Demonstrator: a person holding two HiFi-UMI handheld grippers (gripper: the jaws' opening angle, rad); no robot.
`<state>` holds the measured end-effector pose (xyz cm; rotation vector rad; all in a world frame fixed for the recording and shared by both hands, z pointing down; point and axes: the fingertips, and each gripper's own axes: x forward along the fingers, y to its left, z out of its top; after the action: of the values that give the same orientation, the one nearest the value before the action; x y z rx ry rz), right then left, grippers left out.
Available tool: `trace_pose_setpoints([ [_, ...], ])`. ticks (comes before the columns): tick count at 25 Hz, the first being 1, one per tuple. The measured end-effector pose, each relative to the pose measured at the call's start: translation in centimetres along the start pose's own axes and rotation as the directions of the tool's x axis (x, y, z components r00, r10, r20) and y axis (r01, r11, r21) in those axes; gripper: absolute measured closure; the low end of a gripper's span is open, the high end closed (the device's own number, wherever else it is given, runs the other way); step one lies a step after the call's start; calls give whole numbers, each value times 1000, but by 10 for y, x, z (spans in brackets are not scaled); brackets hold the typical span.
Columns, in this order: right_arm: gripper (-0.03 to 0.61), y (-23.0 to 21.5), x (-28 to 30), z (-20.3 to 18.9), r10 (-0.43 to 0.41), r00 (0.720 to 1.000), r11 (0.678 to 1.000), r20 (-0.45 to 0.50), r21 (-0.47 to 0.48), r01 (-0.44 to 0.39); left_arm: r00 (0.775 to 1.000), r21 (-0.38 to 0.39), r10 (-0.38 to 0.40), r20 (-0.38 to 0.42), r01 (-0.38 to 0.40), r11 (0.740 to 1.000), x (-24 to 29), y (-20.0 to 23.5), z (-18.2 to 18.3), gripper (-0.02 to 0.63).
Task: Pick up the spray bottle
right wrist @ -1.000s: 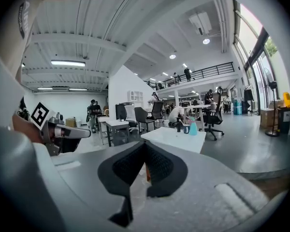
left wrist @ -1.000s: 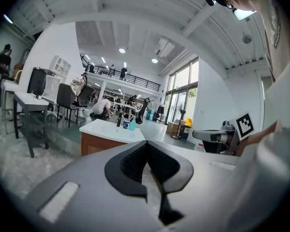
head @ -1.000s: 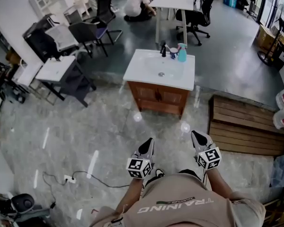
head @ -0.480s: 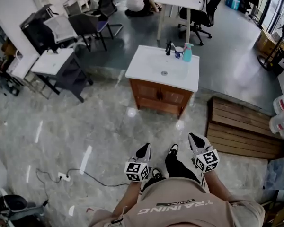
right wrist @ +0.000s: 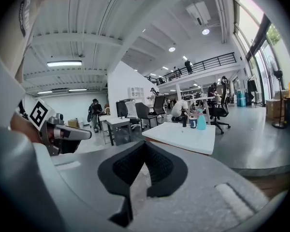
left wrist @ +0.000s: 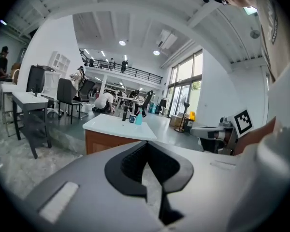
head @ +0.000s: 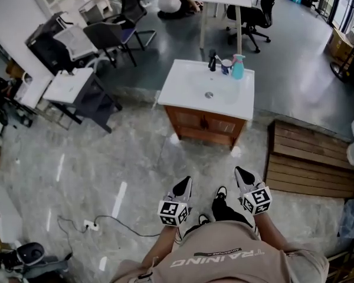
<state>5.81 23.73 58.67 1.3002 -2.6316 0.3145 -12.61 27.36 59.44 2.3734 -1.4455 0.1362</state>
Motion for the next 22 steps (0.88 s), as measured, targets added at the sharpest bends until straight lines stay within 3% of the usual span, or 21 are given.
trace_pose_setpoints([
  [4, 577, -26, 22, 13, 11, 1000, 1000, 22, -9, -11, 999, 30, 25, -30, -24, 999, 31, 18, 18, 598],
  [9, 577, -89, 43, 4, -29, 1000, 998, -2, 50, 29, 997, 128, -63, -41, 68, 989, 92, -6, 48, 597],
  [14, 577, -125, 69, 11, -26, 1000, 999, 13, -18, 26, 995, 95, -104, -2, 103, 990, 138, -15, 69, 597],
  [19, 577, -141, 86, 15, -17, 999, 984, 42, 179, 9, 997, 93, -68, -46, 72, 993, 147, 5, 62, 598],
  [22, 577, -150, 102, 18, -18, 1000, 985, 20, 174, 15, 997, 89, -49, -54, 54, 995, 149, 18, 67, 598],
])
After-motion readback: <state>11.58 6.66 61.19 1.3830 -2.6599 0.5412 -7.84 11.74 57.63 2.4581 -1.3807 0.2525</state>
